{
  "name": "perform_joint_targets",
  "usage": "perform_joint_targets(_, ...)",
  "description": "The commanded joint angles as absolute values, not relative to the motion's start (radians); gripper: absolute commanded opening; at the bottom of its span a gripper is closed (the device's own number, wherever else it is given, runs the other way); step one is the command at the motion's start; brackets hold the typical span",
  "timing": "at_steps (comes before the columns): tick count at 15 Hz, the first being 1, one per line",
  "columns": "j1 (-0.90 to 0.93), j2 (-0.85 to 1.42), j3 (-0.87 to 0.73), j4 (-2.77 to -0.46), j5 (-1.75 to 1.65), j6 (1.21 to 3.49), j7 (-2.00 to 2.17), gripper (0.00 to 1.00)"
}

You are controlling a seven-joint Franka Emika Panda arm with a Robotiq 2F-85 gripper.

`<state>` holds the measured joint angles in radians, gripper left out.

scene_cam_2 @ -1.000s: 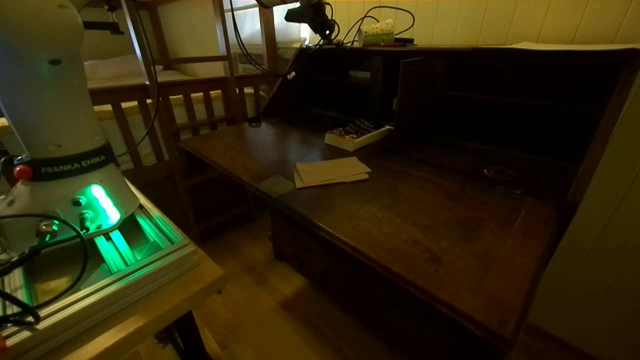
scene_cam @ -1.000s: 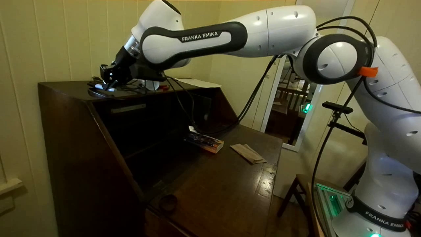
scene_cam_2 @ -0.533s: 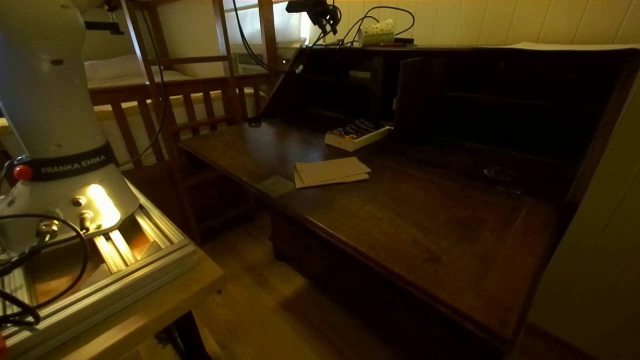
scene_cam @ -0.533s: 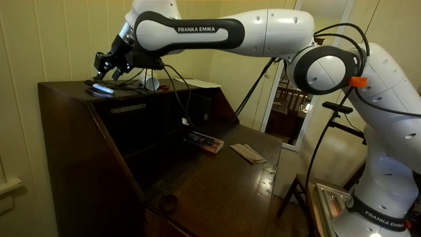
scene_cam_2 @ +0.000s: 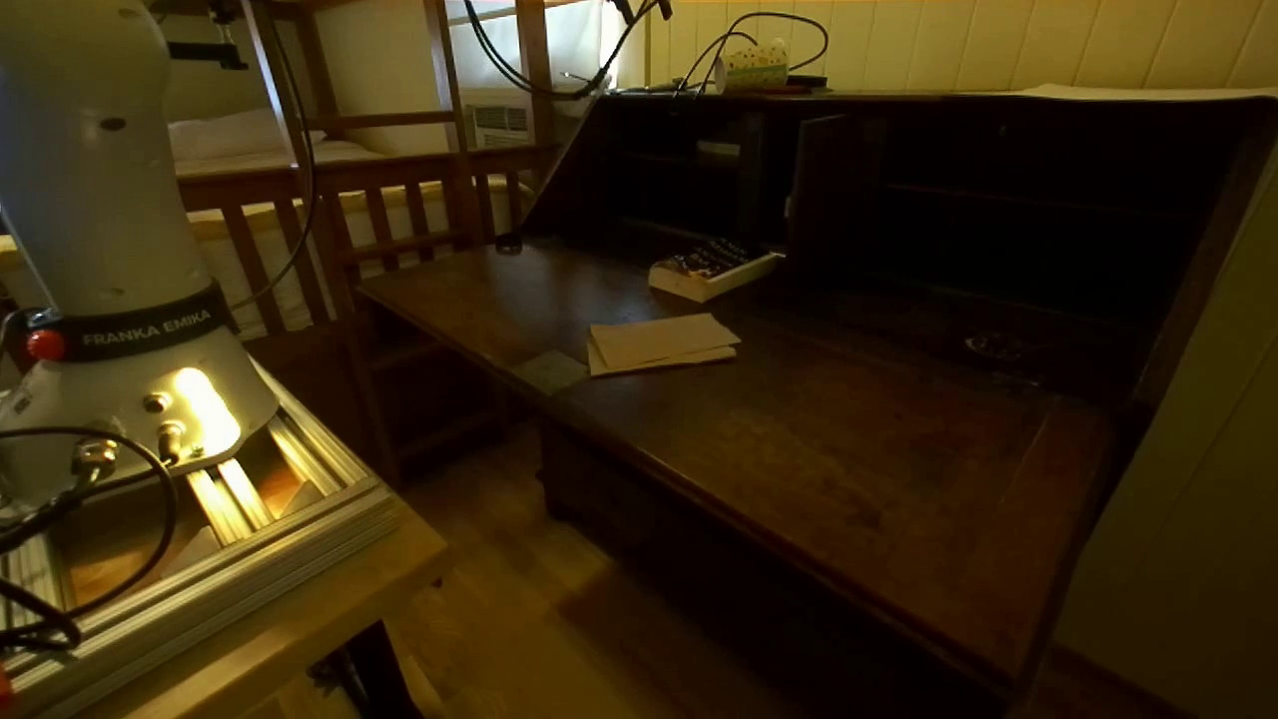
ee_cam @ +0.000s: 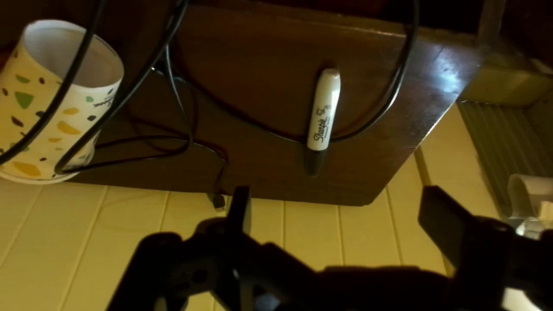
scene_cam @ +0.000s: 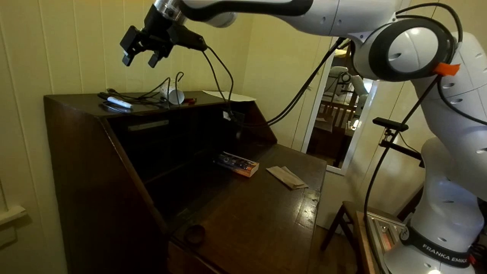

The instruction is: Remove the marker from the left compartment and put it on the top counter

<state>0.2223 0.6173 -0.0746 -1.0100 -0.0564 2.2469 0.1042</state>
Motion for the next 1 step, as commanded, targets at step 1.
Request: perform_joint_targets(1, 0.219, 0.583, -0.067, -1.049, -0.055, 2.252, 0.08, 1.0)
